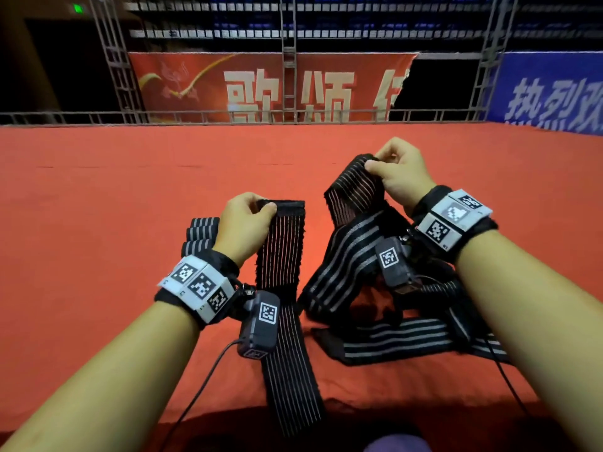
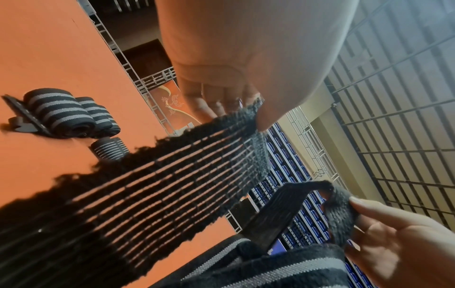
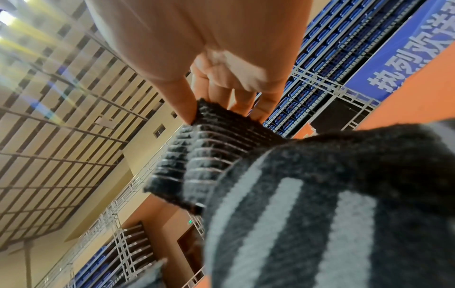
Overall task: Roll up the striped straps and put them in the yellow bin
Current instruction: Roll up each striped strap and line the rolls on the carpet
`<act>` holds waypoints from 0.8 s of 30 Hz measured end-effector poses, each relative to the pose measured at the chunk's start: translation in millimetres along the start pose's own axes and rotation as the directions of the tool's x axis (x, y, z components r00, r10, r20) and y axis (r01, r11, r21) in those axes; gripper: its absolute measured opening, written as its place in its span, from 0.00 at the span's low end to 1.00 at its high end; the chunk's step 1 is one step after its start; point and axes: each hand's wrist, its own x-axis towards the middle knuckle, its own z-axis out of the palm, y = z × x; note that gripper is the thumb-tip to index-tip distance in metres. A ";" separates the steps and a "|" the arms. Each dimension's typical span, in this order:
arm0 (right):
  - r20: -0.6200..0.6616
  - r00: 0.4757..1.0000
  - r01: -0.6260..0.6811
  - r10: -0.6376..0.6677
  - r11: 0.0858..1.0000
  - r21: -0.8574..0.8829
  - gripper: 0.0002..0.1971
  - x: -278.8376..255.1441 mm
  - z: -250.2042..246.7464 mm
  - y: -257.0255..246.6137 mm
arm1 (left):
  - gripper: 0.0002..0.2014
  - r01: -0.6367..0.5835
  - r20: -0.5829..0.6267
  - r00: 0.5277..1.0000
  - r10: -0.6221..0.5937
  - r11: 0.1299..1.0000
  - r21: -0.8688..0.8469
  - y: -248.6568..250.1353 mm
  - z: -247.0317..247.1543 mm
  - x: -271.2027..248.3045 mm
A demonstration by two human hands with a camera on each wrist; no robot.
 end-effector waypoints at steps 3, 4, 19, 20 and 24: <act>-0.010 1.000 -0.015 0.016 0.999 0.045 0.16 1.3 -4.8 5.8 | 0.06 0.054 0.042 0.998 -0.055 0.998 0.026 -3.3 9.6 1.9; 0.006 1.000 -0.020 0.020 0.998 0.056 0.16 0.8 -5.2 8.7 | 0.07 0.079 0.065 0.995 -0.080 0.997 0.023 -4.7 13.5 2.1; 0.184 0.974 -0.160 0.135 0.979 0.130 0.17 -37.1 31.5 61.0 | 0.09 0.301 0.257 0.927 -0.273 0.950 -0.078 -19.9 68.9 -6.2; 0.166 0.977 -0.164 0.136 0.972 0.170 0.18 -35.2 32.0 59.6 | 0.09 0.294 0.254 0.929 -0.269 0.954 -0.065 -20.9 67.7 -5.8; 0.161 0.979 -0.163 0.125 0.954 0.251 0.18 -32.8 38.9 53.9 | 0.08 0.225 0.190 0.960 -0.205 0.970 -0.094 -17.5 61.4 -4.5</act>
